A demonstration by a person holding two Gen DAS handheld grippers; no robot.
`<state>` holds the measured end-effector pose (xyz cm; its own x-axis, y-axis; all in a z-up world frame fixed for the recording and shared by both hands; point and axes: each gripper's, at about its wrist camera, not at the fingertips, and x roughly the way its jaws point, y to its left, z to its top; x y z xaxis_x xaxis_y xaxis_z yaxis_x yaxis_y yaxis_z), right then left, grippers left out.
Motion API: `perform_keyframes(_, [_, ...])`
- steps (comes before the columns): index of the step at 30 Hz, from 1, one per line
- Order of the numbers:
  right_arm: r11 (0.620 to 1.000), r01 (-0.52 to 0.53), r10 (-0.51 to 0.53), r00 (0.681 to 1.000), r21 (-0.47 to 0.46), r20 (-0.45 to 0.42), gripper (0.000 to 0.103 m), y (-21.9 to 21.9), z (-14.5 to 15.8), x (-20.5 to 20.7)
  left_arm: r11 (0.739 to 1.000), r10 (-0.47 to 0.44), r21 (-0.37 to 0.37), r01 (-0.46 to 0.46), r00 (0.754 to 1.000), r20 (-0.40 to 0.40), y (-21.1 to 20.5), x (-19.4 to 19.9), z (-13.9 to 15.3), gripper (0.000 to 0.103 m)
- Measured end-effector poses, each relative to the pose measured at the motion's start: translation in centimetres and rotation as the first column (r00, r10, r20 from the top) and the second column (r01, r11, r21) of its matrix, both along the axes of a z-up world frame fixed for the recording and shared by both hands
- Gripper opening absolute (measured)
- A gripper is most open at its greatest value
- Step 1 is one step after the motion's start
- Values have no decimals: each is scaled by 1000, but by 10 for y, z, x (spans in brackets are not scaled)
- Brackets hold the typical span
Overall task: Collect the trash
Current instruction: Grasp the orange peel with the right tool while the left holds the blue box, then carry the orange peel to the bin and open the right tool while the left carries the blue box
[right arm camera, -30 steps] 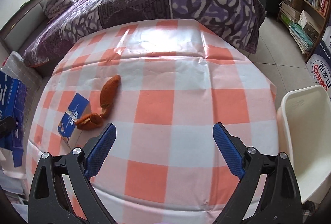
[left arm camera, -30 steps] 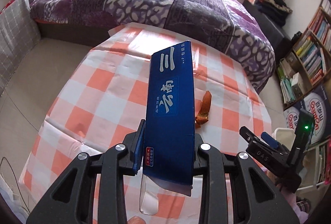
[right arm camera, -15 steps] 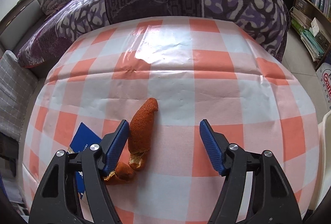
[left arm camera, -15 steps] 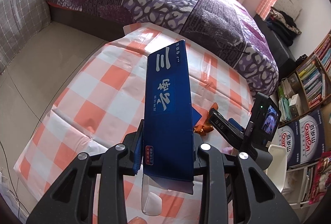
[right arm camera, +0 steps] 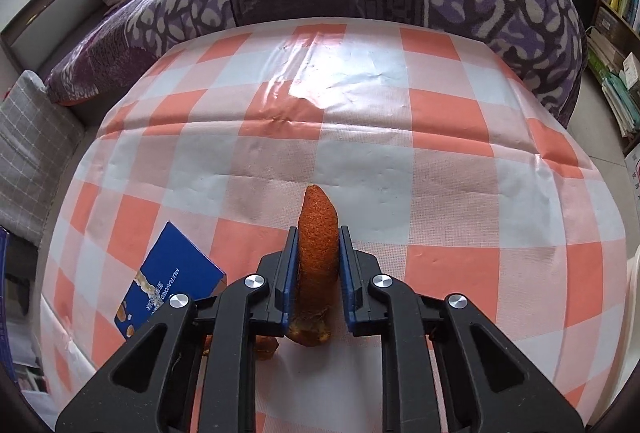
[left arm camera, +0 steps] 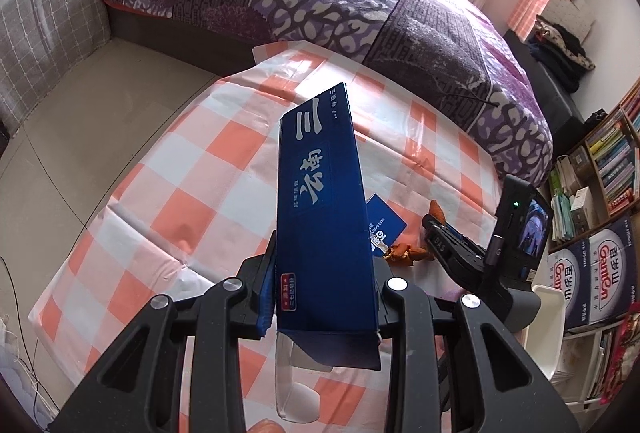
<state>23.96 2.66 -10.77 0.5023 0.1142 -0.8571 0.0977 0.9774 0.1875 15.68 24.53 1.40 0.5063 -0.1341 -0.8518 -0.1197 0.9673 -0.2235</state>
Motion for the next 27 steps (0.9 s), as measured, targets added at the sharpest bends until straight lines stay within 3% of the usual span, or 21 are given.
perform_keyframes(5, [998,-1,-1,999,58,39,17,-19,14,-14,1000,7,9,-7,1000,19,-4,-1,5,32])
perform_keyframes(13, [999,12,-15,995,30,100,17,-50,43,-46,999,-6,36,5,999,34,-23,-5,10,32])
perform_keyframes(27, [990,139,-137,985,-20,102,17,-119,67,-95,997,-59,52,58,998,27,-76,-14,1,32])
